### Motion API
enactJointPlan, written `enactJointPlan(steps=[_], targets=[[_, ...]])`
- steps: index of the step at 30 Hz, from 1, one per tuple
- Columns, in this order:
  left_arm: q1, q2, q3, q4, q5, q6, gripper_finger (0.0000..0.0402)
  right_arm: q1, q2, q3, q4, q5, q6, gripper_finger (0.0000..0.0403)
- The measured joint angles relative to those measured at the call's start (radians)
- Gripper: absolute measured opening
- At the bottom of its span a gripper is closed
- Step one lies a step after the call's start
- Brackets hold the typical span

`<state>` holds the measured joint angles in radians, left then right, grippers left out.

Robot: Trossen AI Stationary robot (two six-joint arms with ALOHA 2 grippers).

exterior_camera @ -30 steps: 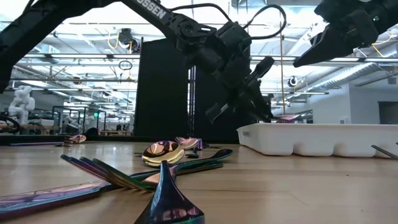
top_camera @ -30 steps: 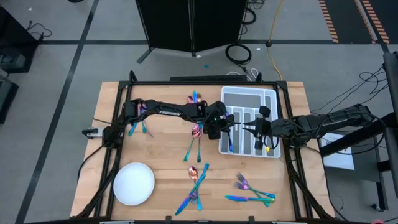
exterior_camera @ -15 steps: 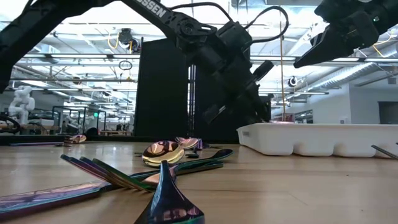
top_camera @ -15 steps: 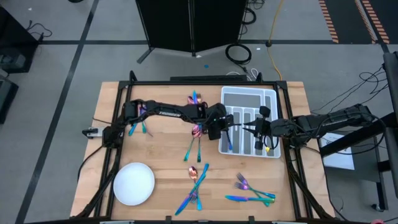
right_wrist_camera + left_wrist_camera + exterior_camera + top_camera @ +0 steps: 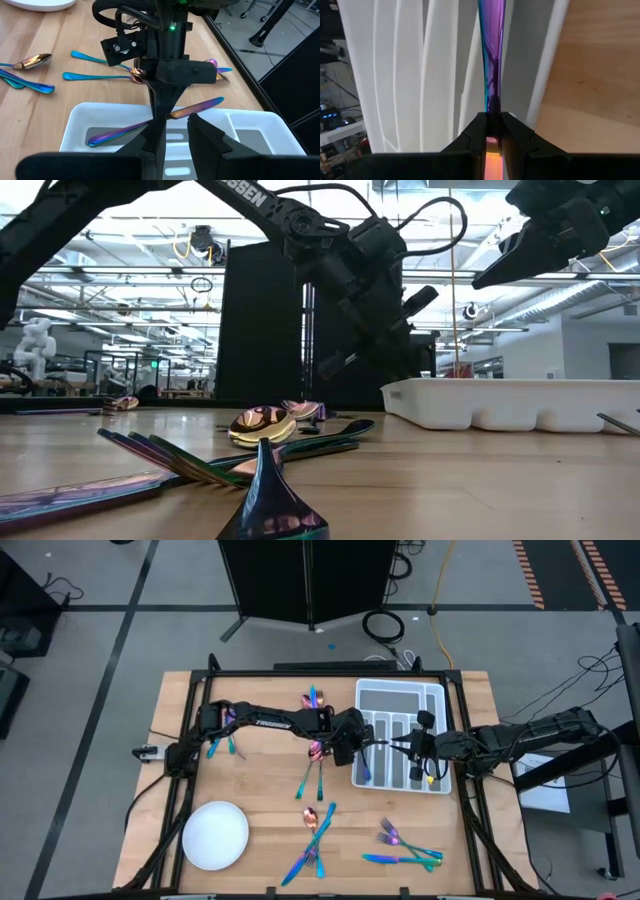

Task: Sort silverware
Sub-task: Put the blue knife into the utensil organizer

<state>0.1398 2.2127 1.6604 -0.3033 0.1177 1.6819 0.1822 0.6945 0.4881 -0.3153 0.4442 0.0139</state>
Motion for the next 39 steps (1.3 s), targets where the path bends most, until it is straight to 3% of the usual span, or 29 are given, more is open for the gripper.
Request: enactJointPlan(steps=[12, 22, 34, 39], targets=[[0.0, 0.0, 0.0, 0.005, -0.01, -0.021, 0.0041, 0.0, 0.0, 0.0, -0.003, 0.0, 0.022, 0.0068], [-0.001, -0.002, 0.0, -0.025, -0.044, 0.133, 0.0041, 0.0, 0.0, 0.0, -0.004, 0.0, 0.026, 0.0068], [0.0, -0.002, 0.0, -0.039, 0.025, 0.132, 0.0041, 0.0, 0.0, 0.0, -0.006, -0.001, 0.026, 0.0068], [0.0, -0.002, 0.0, -0.035, 0.028, 0.132, 0.0072, 0.0, 0.0, 0.0, -0.006, -0.002, 0.021, 0.0068]])
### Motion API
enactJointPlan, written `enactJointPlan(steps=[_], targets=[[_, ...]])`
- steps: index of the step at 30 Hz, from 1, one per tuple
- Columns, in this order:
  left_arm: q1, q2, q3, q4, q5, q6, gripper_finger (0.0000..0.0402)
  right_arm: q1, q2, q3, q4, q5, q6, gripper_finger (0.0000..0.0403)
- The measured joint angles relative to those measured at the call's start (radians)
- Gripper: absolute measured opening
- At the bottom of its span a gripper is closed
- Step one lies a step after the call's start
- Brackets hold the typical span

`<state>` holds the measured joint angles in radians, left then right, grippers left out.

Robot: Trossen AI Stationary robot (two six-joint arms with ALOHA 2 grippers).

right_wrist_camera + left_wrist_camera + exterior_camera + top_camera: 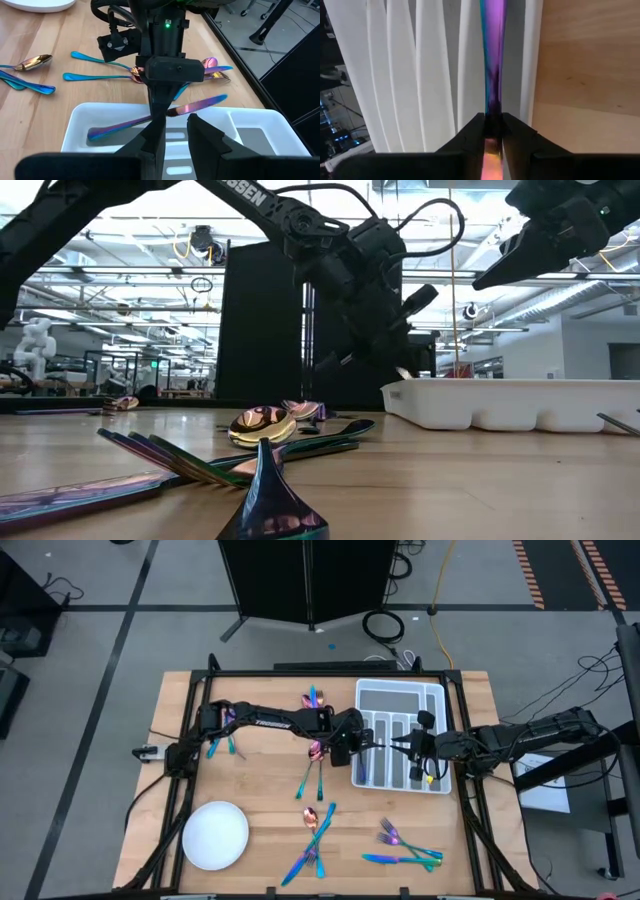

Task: Sort silverware
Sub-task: Put the blue knife into the utensil organizer, then adjust the utensil organizer

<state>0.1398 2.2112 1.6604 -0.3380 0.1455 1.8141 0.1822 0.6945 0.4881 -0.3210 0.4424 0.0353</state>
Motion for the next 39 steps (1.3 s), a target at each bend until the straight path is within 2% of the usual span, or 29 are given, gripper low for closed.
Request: enactJointPlan(steps=[6, 11, 16, 20, 25, 29, 32, 39], targets=[[-0.001, 0.0, 0.0, 0.024, -0.008, 0.0, 0.0125, 0.0, 0.0, 0.0, -0.003, -0.003, -0.002, 0.0068], [0.002, -0.008, 0.0, 0.02, -0.012, -0.009, 0.0132, 0.0, 0.0, 0.0, -0.007, -0.003, -0.002, 0.0068], [0.003, -0.058, 0.0, 0.01, -0.02, -0.148, 0.0133, 0.0, 0.001, 0.0, -0.017, -0.003, -0.001, 0.0068], [0.007, -0.127, -0.001, 0.002, -0.025, -0.332, 0.0133, 0.001, 0.0, 0.0, -0.014, -0.022, 0.017, 0.0068], [0.028, -0.184, 0.0, -0.082, 0.001, -0.613, 0.0133, 0.001, 0.001, 0.0, -0.014, -0.226, 0.151, 0.0068], [0.045, -0.185, -0.001, -0.195, 0.119, -0.784, 0.0132, 0.022, 0.02, 0.001, -0.065, -0.397, 0.313, 0.0068], [0.048, -0.179, -0.032, -0.218, 0.177, -0.815, 0.0132, 0.062, 0.059, 0.001, -0.121, -0.486, 0.42, 0.0068], [0.017, -0.184, -0.063, -0.23, 0.165, -0.841, 0.0132, 0.16, 0.218, 0.027, -0.153, -0.61, 0.615, 0.0059]])
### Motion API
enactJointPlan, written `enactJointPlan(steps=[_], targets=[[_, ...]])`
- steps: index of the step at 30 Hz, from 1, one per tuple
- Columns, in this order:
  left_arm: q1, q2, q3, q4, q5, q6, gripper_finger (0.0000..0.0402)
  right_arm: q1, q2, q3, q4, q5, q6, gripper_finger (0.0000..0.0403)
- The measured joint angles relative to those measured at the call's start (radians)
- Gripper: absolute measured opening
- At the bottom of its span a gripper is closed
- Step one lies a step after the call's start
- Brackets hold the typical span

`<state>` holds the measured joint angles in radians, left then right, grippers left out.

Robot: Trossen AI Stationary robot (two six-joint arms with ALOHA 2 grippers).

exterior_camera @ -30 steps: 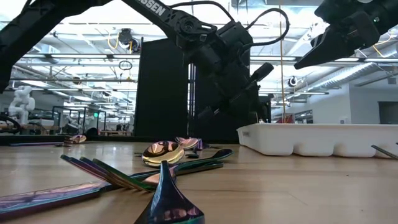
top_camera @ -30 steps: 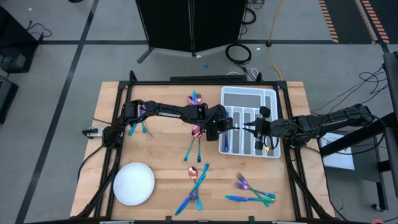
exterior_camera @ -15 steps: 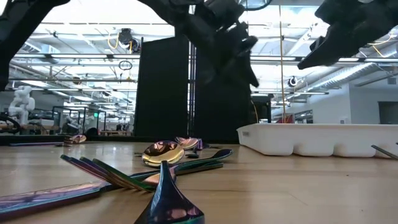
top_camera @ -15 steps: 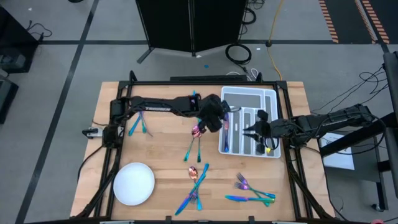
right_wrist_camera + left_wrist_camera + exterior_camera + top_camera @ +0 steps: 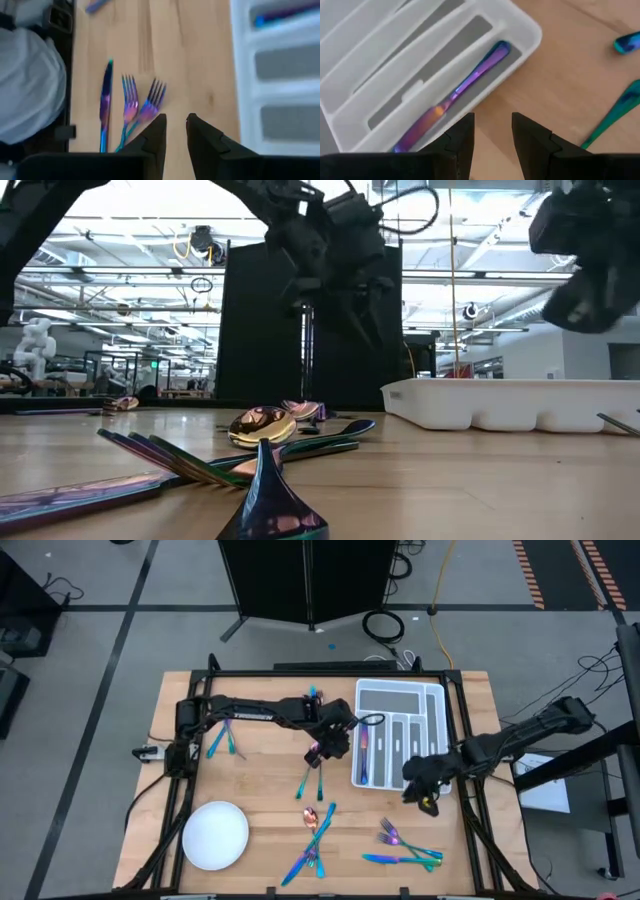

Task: Sort silverware
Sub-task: Adjust the utensil organizer

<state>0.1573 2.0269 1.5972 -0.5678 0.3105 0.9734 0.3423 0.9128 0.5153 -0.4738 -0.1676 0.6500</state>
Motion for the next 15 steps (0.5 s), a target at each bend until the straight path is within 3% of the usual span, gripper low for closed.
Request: enactJointPlan(steps=[6, 10, 15], targets=[[-0.014, -0.034, 0.001, 0.007, -0.028, 0.0, 0.0132, 0.048, 0.123, 0.011, -0.092, -0.07, 0.045, 0.0006], [-0.014, -0.033, 0.001, 0.002, -0.057, -0.001, 0.0132, 0.061, 0.158, 0.011, -0.095, -0.075, 0.05, 0.0002], [-0.014, -0.033, 0.001, 0.002, -0.061, 0.0, 0.0132, 0.06, 0.182, 0.011, -0.24, -0.029, 0.099, 0.0001]])
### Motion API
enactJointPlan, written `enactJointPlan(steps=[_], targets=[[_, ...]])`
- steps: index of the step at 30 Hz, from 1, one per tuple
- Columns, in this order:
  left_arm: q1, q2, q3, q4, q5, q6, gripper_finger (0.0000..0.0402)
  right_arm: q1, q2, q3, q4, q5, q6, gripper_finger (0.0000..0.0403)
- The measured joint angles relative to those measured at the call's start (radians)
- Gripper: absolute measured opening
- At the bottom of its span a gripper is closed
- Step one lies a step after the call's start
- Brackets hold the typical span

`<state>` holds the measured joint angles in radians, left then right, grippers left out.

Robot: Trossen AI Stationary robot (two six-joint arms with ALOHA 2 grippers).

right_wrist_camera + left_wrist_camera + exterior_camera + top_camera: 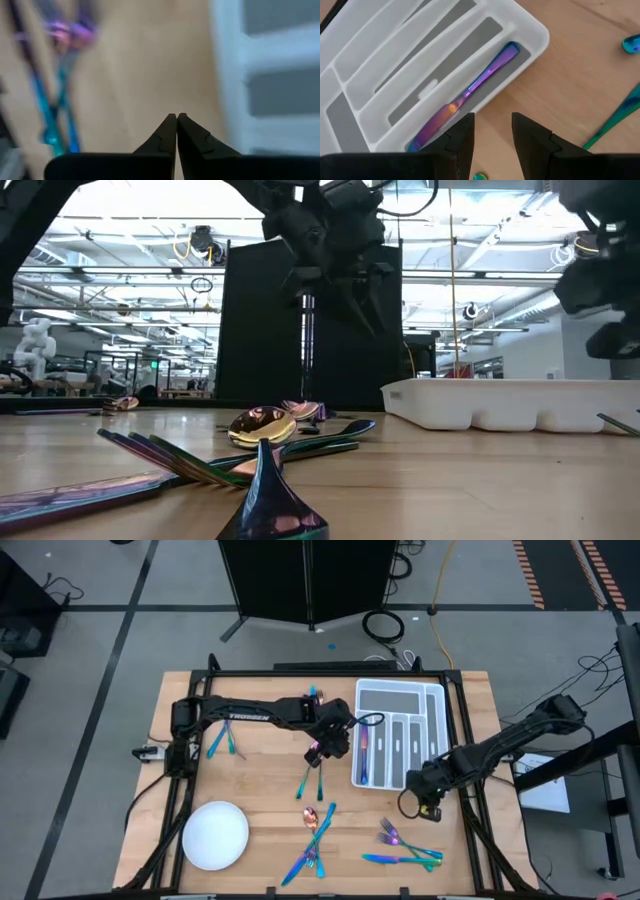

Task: Sort silverware
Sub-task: Adjust the utensil organizer

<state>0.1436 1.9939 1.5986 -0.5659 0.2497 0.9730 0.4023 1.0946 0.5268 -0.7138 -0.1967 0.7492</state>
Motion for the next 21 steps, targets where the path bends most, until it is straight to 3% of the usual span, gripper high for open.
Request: enactJointPlan(steps=[21], targets=[[0.0, 0.0, 0.0, 0.001, -0.006, 0.002, 0.0132, -0.001, 0.003, 0.001, -0.221, 0.11, 0.128, 0.0]])
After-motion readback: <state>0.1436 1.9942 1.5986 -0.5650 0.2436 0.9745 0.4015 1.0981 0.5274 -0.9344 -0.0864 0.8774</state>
